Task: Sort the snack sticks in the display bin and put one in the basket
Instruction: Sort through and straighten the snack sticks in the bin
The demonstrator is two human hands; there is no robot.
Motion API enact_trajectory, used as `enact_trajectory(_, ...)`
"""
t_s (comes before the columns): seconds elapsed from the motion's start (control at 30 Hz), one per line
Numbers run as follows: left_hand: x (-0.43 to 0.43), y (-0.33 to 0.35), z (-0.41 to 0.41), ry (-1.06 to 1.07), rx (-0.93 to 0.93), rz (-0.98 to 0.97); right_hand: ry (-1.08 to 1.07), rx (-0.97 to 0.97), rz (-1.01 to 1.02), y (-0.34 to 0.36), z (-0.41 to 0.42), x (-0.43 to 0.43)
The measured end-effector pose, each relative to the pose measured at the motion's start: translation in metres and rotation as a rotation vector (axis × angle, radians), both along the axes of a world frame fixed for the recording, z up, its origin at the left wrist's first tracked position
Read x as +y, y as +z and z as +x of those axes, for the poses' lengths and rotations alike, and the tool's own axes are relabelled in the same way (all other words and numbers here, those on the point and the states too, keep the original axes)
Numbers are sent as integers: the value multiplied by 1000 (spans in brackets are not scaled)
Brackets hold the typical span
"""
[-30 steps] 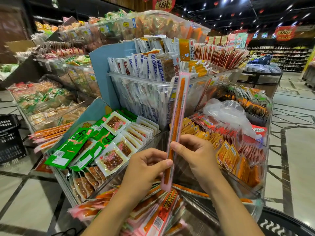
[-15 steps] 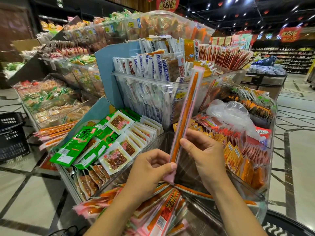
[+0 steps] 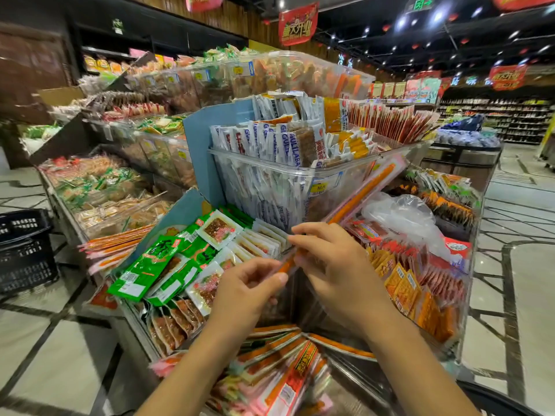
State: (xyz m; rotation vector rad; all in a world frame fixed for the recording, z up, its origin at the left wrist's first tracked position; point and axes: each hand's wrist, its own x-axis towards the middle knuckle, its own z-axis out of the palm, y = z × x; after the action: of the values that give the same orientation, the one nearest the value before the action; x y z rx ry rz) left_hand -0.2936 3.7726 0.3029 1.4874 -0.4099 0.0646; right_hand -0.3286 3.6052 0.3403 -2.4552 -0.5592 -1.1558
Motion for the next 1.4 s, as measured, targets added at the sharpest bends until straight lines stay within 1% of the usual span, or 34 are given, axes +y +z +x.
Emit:
enact_trajectory(0.07,5,9,1,-4,-41,8,-9,51,-46,9,-2,1)
enact_trajectory(0.17,13,20,2,-14,-69,-19,-60,104,-44,19,-6,2)
enact_trajectory(0.3,18,28,4,38,-74,-100,-91,160,22,25,-12,4)
enact_trajectory(0.4,19,35,5,20,-85,-179,-76,226,77,30,-13,6)
enact_trajectory(0.47,19,38,5,11,-85,-222,-75,279,141,34,-14,7)
enact_trajectory(0.57,18,37,5,-47,-50,-258,-51,340,355,39,-16,5)
enact_trajectory(0.63,12,31,2,-87,-15,-195,-29,333,474,41,-16,2)
enact_trajectory(0.7,2,20,-3,-135,13,-44,-4,322,532,41,-16,0)
enact_trajectory(0.77,-8,10,-11,-234,-12,104,11,320,580,39,-15,0)
enact_trajectory(0.8,-13,5,-13,-281,-30,148,20,324,614,37,-14,-1)
enact_trajectory(0.83,-17,1,-15,-309,-43,169,34,326,660,36,-14,-1)
enact_trajectory(0.9,-21,-4,-14,-298,-61,183,54,322,734,32,-15,-2)
enact_trajectory(1.07,-19,-11,-8,-269,-31,226,49,338,764,30,-15,-9)
enact_trajectory(1.17,-16,-15,-5,-260,-18,266,91,282,811,41,-14,-12)
enact_trajectory(1.3,-13,-17,0,-221,-32,335,117,226,791,57,-14,-19)
enact_trajectory(1.4,-11,-15,4,-190,-51,357,85,171,748,56,-16,-23)
